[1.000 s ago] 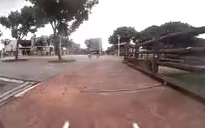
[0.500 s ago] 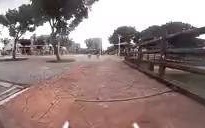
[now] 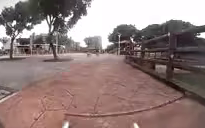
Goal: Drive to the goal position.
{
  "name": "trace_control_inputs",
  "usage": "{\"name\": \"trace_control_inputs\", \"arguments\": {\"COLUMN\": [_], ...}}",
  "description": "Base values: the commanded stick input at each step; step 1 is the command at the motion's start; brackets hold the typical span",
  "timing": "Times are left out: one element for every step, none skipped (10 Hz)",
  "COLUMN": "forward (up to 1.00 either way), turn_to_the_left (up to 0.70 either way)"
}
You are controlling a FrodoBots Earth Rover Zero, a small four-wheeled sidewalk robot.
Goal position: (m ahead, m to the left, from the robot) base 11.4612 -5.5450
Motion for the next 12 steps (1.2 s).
{"name": "trace_control_inputs", "arguments": {"forward": [0.70,0.70,0.70,0.70,0.70,0.70,0.70,0.70,0.70,0.70,0.70,0.70], "turn_to_the_left": [0.00,0.00,0.00,0.00,0.00,0.00,0.00,0.00,0.00,0.00,0.00,0.00]}}
